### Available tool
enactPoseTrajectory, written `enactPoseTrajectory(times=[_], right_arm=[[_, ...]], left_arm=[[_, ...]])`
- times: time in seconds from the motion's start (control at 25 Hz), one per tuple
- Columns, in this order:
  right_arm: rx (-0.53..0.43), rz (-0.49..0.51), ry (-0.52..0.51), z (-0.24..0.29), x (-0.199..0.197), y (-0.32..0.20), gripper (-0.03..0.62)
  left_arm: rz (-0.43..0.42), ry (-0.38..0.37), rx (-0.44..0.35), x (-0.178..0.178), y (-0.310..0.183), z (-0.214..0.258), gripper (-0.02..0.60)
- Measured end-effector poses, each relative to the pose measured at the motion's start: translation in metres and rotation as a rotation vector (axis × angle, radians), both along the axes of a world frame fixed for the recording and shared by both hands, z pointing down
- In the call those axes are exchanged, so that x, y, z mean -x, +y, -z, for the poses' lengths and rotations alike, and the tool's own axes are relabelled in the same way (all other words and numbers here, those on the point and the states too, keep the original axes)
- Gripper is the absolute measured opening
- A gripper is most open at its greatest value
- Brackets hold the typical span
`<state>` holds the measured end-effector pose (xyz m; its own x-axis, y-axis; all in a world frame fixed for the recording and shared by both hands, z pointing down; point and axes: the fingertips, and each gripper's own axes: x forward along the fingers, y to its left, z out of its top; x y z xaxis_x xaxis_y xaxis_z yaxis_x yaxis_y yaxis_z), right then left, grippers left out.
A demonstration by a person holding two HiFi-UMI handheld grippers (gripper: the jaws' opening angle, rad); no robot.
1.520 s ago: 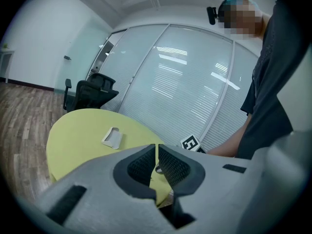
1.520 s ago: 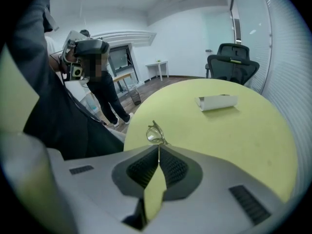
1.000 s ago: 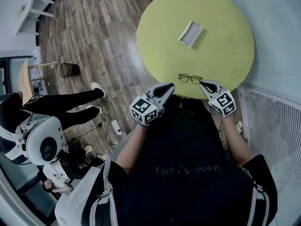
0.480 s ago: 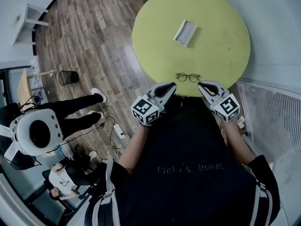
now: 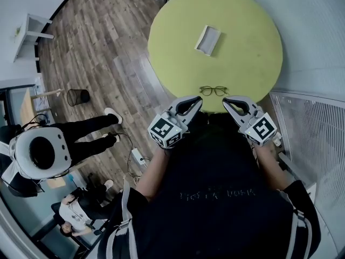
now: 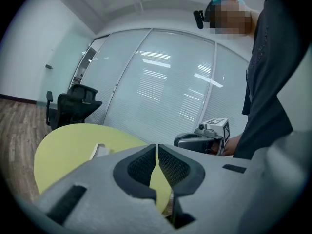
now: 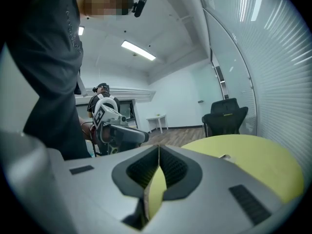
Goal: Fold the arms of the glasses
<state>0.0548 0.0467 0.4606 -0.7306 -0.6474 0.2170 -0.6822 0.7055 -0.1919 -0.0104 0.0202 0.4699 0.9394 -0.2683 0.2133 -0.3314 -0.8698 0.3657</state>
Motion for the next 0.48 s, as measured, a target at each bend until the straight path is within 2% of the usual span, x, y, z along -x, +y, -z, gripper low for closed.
enactPoseTrajectory(times=[0.2,0.48], right_arm=[[-0.044,-0.003,-0.023,0.014,0.003,0.004,0.032],[-0.051,-0.039,-0.024,0.018,0.0,0.008,0.034]], left_arm=[[-0.025,0.015,-0.043,-0.005,0.0,0.009,0.034],[-0.013,0.051,-0.052,-0.004,-0.005,0.02,0.034]])
